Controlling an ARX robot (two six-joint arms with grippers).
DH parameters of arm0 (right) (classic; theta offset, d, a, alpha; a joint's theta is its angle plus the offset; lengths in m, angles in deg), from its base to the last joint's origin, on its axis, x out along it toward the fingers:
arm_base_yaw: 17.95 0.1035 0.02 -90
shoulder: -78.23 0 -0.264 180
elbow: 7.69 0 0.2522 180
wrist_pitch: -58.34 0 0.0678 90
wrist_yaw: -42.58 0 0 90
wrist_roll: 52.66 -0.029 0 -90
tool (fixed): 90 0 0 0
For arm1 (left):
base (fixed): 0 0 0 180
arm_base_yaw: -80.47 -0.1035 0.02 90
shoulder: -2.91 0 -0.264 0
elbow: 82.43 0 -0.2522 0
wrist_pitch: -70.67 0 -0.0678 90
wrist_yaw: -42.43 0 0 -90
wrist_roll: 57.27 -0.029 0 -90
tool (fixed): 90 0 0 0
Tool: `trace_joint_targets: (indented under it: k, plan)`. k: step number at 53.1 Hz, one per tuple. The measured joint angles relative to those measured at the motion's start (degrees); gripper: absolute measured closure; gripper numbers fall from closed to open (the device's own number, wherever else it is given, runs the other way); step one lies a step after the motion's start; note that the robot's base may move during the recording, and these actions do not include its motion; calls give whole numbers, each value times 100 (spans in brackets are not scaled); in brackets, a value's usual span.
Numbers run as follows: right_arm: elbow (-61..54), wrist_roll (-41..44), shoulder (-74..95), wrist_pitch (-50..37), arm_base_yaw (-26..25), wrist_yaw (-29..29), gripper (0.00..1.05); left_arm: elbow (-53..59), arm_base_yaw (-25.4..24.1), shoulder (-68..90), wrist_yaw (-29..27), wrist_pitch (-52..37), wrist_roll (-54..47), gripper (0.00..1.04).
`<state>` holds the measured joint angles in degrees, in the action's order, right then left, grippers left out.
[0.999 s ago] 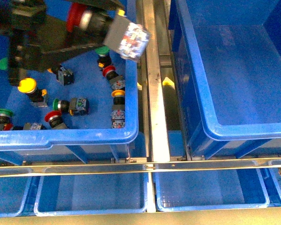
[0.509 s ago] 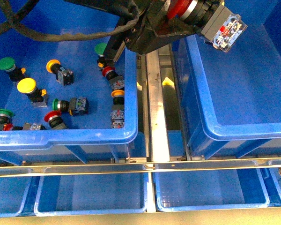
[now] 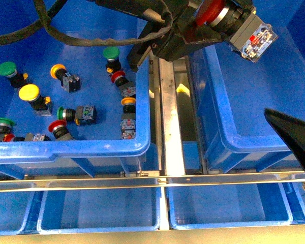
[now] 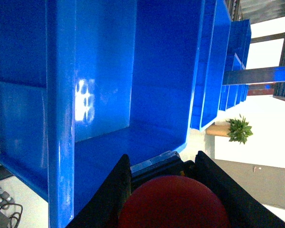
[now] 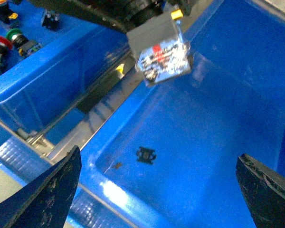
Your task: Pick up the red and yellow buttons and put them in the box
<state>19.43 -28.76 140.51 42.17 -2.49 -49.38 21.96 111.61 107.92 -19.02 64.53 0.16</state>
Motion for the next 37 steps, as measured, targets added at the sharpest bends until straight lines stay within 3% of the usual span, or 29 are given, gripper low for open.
trace_joint_targets:
  k: [4, 18, 37]
  plan:
    - [267, 343, 793, -721, 17, -46, 7, 2, 0, 0, -4, -2, 7, 72]
    - [905, 782, 2153, -1593, 105, -323, 7, -13, -31, 0, 17, -7, 26, 72]
    - [1392, 1086, 2747, -1873, 142, -428, 7, -17, -81, 0, 39, -7, 26, 72]
